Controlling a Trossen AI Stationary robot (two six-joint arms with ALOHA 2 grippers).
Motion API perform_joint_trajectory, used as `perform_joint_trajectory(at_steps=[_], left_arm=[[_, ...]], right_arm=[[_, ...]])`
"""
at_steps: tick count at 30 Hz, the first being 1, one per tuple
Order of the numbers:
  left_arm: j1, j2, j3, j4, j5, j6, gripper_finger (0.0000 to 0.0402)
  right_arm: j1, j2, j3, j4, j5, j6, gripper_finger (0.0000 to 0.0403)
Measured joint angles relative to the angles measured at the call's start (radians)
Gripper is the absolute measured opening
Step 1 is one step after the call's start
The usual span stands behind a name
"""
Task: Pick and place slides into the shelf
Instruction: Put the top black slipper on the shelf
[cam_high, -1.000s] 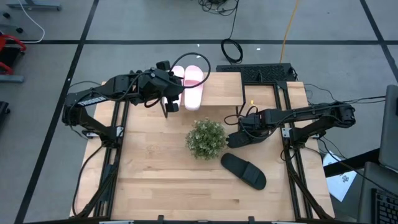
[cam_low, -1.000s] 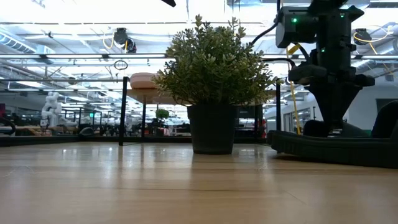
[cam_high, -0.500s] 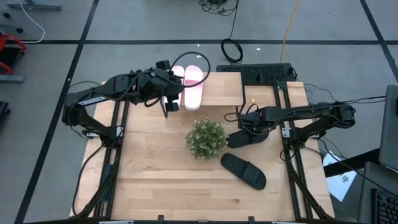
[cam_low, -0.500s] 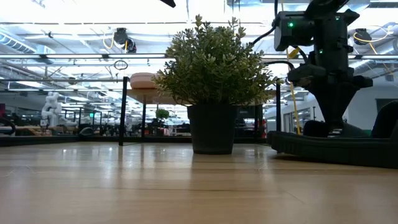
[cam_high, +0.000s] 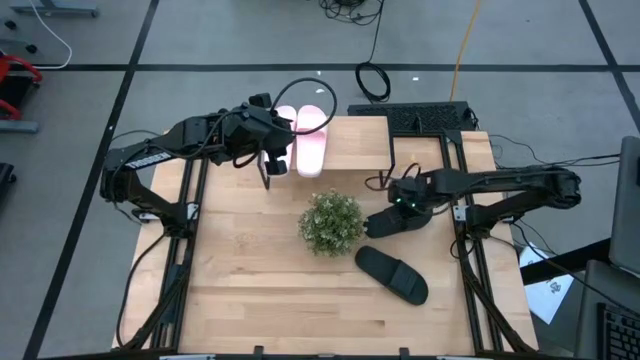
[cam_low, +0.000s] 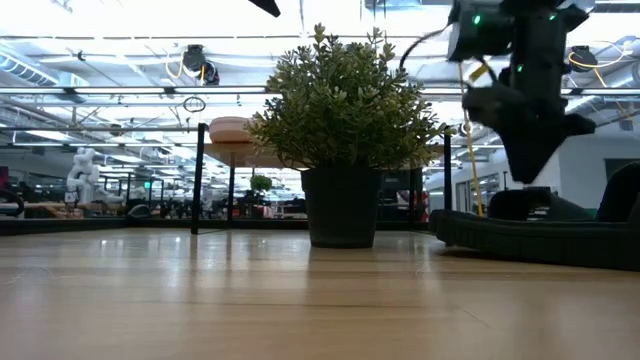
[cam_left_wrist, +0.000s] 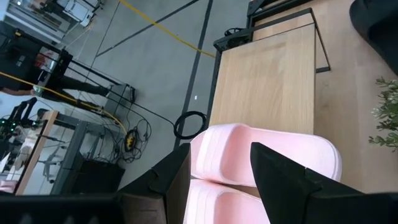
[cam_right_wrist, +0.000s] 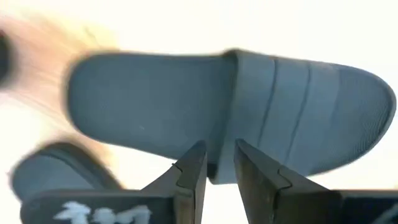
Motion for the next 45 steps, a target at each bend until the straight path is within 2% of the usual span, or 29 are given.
perform_joint_trajectory(at_steps=[4,9,13,24,28,32,39,45], left_arm=[[0.0,0.0,0.0,0.0,0.0,0.0,0.0175],[0.0,0.0,0.0,0.001,0.0,0.0,0.0175],[0.0,0.0,0.0,0.002,0.0,-0.002,0.0175],[0.0,0.0,0.0,0.004,0.0,-0.027,0.0175],[0.0,0.0,0.0,0.004,0.0,-0.035,0.0175],[0.0,0.0,0.0,0.005,0.0,-0.052,0.0175],[0.0,0.0,0.0,0.005,0.0,-0.054,0.0175],[0.0,0.0,0.0,0.005,0.0,-0.061,0.0175]], right_arm=[[0.0,-0.117,0.0,-0.069,0.048,0.047,0.007],[0.0,-0.252,0.0,-0.204,0.052,0.126,0.007],[0.0,-0.32,0.0,-0.224,0.052,0.126,0.007],[0.0,-0.346,0.0,-0.198,0.054,-0.057,0.007],[0.0,-0.347,-0.021,-0.195,0.079,-0.058,0.007],[0.0,-0.347,-0.076,-0.18,0.054,-0.063,0.0075],[-0.001,-0.347,-0.183,-0.08,-0.058,-0.061,0.013],[-0.001,-0.354,-0.204,-0.083,-0.02,-0.107,0.0185]])
